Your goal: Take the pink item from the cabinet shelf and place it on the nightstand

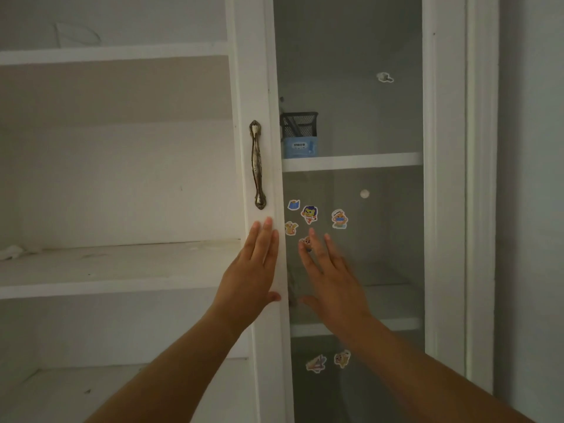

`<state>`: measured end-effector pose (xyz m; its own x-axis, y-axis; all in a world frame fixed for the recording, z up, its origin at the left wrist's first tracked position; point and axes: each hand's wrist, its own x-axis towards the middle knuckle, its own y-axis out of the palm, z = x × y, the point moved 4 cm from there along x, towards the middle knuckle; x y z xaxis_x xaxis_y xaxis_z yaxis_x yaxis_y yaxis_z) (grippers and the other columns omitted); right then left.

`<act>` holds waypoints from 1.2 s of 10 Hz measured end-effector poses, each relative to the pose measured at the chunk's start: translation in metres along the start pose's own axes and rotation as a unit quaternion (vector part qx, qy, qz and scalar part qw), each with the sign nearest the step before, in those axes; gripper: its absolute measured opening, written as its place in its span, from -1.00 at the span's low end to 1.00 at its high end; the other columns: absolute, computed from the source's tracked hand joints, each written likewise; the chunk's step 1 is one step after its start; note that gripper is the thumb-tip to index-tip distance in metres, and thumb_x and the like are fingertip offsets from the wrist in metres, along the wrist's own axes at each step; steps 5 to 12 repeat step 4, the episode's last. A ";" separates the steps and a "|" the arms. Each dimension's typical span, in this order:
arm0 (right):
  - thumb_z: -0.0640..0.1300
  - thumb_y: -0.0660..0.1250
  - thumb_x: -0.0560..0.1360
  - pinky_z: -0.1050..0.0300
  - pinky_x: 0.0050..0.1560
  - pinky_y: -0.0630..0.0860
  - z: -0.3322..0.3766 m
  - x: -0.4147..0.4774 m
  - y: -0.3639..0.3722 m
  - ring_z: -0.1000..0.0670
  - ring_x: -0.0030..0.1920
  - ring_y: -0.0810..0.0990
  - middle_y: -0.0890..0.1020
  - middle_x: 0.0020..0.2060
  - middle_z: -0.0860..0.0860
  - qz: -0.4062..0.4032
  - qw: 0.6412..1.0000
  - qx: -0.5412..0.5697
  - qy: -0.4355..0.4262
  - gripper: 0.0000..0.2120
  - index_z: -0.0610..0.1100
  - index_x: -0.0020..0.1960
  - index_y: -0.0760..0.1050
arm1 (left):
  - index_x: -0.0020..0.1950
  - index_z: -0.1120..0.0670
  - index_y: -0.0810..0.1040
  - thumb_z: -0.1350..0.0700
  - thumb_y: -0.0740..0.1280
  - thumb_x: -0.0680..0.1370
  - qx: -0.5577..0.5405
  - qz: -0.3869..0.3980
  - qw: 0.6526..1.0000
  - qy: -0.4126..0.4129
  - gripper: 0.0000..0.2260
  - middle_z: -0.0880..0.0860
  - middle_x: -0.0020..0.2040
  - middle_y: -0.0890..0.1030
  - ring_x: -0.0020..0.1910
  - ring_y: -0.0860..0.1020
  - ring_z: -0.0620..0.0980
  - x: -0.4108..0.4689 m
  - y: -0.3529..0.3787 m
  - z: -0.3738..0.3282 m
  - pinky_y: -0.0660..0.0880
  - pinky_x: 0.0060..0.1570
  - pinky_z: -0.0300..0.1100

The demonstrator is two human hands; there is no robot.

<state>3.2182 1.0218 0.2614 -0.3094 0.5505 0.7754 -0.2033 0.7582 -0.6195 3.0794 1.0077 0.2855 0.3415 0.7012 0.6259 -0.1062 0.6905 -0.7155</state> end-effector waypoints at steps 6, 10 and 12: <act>0.05 0.22 0.52 -0.04 0.34 0.26 -0.014 -0.009 -0.057 -0.10 0.44 0.15 0.16 0.47 -0.10 0.034 0.988 0.148 -0.018 -0.38 -0.10 0.47 0.07 | 0.50 -0.03 -0.18 -0.33 0.03 0.47 0.017 0.000 0.998 -0.064 -0.27 0.05 0.54 -0.14 0.50 -0.14 0.11 -0.020 -0.033 -0.002 -0.14 0.38 0.21; 0.05 0.22 0.52 -0.04 0.34 0.26 -0.014 -0.009 -0.057 -0.10 0.44 0.15 0.16 0.47 -0.10 0.034 0.988 0.148 -0.018 -0.38 -0.10 0.47 0.07 | 0.50 -0.03 -0.18 -0.33 0.03 0.47 0.017 0.000 0.998 -0.064 -0.27 0.05 0.54 -0.14 0.50 -0.14 0.11 -0.020 -0.033 -0.002 -0.14 0.38 0.21; 0.05 0.22 0.52 -0.04 0.34 0.26 -0.014 -0.009 -0.057 -0.10 0.44 0.15 0.16 0.47 -0.10 0.034 0.988 0.148 -0.018 -0.38 -0.10 0.47 0.07 | 0.50 -0.03 -0.18 -0.33 0.03 0.47 0.017 0.000 0.998 -0.064 -0.27 0.05 0.54 -0.14 0.50 -0.14 0.11 -0.020 -0.033 -0.002 -0.14 0.38 0.21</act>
